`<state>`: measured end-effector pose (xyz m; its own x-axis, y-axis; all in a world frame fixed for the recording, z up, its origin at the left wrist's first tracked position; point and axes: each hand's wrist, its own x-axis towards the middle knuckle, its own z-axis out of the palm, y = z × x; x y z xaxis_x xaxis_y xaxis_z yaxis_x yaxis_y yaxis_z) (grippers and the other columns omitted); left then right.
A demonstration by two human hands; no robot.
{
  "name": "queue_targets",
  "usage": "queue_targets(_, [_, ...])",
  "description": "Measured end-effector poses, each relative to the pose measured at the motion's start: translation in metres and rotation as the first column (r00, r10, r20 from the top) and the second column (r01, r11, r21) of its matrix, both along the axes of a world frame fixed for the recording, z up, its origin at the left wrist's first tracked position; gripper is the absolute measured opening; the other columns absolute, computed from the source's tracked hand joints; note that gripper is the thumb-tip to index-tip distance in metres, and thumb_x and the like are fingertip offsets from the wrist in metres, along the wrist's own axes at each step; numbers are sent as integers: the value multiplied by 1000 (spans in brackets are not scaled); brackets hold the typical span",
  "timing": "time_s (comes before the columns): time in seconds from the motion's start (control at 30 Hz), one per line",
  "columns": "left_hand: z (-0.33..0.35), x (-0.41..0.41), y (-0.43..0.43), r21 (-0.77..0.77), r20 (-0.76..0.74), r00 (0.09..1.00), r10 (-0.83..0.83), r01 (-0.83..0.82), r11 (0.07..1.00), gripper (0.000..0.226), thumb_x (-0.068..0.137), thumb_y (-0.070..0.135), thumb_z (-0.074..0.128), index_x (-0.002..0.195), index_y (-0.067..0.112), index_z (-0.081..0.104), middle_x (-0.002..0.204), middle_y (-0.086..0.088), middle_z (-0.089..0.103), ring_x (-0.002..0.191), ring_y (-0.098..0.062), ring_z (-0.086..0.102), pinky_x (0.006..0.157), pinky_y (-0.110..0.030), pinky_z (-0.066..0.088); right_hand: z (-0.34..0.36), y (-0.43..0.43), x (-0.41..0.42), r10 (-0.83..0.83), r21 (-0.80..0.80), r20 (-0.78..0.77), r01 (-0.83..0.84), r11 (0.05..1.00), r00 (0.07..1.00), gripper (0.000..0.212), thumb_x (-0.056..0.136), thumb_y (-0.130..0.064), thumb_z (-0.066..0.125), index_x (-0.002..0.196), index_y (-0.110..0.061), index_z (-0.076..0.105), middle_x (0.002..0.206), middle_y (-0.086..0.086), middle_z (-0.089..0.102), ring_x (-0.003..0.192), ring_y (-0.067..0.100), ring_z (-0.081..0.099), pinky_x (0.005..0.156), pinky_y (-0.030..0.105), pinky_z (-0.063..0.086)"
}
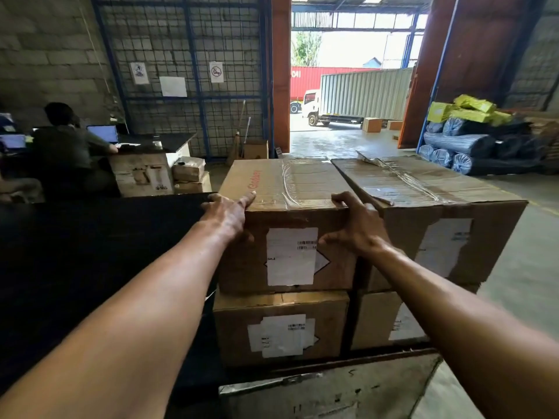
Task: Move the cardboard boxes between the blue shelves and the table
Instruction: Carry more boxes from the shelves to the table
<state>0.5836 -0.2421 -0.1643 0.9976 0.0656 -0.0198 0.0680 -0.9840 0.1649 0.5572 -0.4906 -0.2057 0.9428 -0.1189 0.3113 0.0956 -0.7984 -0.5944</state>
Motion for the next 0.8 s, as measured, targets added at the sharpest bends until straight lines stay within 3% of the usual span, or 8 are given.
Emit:
queue_targets(0.1, [-5, 8, 0, -65, 16, 999, 34, -33, 997, 91, 79, 43, 73, 152, 38, 19, 152, -24, 19, 133, -46, 29, 97, -50, 40, -1, -2, 1, -6, -3, -6, 6, 1000, 1000, 92, 53, -36, 95, 132, -37, 48, 124, 17, 49, 95, 25, 51, 80, 26, 40])
queue_targets(0.17, [-4, 5, -1, -32, 23, 999, 39, -38, 999, 94, 77, 41, 75, 151, 41, 17, 151, -24, 18, 132, -45, 31, 91, -47, 42, 0, -1, 0, -6, 5, -5, 6, 1000, 1000, 93, 52, -36, 95, 132, -36, 49, 124, 18, 49, 101, 30, 55, 80, 28, 42])
queue_targets(0.37, [1, -10, -8, 76, 20, 1000, 7, -9, 997, 103, 70, 41, 82, 149, 48, 16, 146, -22, 27, 126, -40, 40, 95, -45, 48, 2, -9, -1, 5, -28, 0, -5, 1000, 1000, 95, 44, -44, 95, 128, -38, 50, 123, 17, 54, 105, 33, 57, 80, 28, 43])
queue_targets(0.6, [3, -11, -3, 85, 37, 999, -34, 31, 996, 107, 67, 40, 85, 150, 45, 17, 141, -19, 38, 117, -36, 47, 94, -43, 49, -1, -9, -4, -16, -40, 5, 16, 999, 1000, 89, 46, -49, 93, 122, -42, 49, 121, 12, 58, 104, 29, 58, 78, 26, 40])
queue_targets(0.7, [-1, -10, 0, 80, 29, 1000, -9, 6, 997, 107, 68, 36, 85, 150, 47, 16, 144, -20, 34, 120, -38, 45, 95, -47, 48, -4, -2, -3, -33, -17, 1, 33, 999, 999, 87, 49, -44, 95, 122, -42, 49, 120, 14, 57, 97, 27, 57, 78, 25, 42])
queue_targets(0.8, [-4, -12, -2, 83, 21, 1000, 13, -15, 996, 105, 71, 34, 84, 149, 48, 15, 147, -23, 26, 126, -42, 39, 98, -50, 46, -7, 4, -6, -39, 27, 8, 39, 999, 999, 90, 49, -40, 95, 126, -44, 47, 124, 16, 55, 105, 31, 59, 87, 33, 48])
